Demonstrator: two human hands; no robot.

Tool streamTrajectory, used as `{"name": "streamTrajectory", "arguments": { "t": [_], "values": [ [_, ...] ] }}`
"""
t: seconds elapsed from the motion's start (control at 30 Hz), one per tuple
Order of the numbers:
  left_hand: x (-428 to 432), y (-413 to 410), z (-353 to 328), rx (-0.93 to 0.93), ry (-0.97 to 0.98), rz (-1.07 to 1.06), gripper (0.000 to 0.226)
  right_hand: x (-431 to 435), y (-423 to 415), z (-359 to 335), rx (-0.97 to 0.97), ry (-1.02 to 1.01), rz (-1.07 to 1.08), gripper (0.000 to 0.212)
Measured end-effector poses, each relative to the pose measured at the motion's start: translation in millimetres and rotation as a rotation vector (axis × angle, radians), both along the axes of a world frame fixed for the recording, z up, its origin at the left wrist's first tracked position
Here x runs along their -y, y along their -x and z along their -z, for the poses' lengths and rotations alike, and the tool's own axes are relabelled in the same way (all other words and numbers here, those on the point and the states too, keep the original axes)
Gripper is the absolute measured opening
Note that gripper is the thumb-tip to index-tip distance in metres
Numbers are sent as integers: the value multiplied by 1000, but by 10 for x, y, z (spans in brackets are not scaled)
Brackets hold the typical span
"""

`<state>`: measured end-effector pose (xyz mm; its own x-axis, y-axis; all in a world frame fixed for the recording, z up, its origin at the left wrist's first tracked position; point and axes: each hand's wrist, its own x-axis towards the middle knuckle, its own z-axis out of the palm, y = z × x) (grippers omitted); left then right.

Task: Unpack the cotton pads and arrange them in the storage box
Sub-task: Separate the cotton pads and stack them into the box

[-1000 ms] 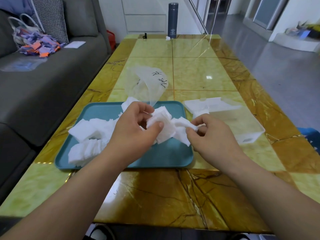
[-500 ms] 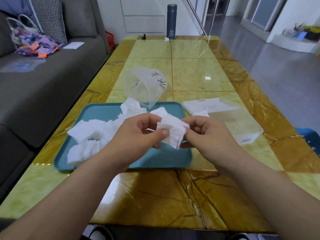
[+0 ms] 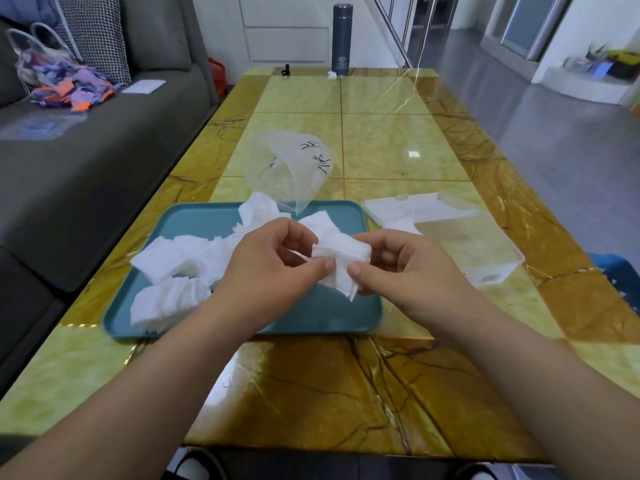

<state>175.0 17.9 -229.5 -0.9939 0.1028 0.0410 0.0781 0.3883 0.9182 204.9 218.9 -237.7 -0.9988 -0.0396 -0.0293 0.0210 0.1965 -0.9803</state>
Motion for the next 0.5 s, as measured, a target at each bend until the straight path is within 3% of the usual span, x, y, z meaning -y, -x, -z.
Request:
{"name": "streamTrajectory", "arguments": {
  "t": [0.27, 0.4, 0.5],
  "values": [
    [90, 6, -20, 51, -157, -7, 17, -12, 15, 17, 80, 229, 8, 26],
    [212, 41, -64, 51, -192, 55, 16, -52, 43, 48, 79, 134, 109, 21],
    [232, 9, -117, 88, -179, 217, 16, -59, 45, 40, 72, 105, 90, 22]
  ]
}}
